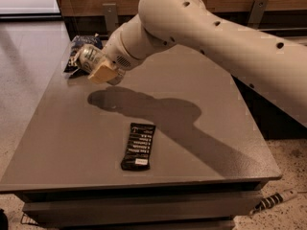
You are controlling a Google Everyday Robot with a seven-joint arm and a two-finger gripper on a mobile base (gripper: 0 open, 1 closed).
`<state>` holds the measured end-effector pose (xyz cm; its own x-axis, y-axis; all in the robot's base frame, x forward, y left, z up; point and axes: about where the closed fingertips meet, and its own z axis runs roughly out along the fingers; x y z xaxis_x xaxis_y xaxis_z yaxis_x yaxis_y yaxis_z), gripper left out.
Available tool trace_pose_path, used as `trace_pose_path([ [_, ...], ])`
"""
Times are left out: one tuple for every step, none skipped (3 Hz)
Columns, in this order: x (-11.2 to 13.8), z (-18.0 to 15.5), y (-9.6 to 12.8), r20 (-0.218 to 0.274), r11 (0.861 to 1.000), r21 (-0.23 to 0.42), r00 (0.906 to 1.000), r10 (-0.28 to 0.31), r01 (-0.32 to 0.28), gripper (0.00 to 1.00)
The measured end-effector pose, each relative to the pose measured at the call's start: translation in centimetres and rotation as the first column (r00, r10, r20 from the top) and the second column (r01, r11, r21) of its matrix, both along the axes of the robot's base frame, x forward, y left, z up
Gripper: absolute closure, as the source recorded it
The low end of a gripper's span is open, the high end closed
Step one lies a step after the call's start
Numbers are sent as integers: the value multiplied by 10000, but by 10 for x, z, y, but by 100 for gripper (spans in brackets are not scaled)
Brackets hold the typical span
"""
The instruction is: Place 7up can upright
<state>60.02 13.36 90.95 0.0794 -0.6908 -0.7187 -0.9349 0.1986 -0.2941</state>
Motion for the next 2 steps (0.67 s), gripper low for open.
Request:
trace_pose_path([
  [-4,4,6,568,9949,1002,9984,55,-112,100],
  [-6,2,8,649,9739,2263,9979,0,-147,100],
])
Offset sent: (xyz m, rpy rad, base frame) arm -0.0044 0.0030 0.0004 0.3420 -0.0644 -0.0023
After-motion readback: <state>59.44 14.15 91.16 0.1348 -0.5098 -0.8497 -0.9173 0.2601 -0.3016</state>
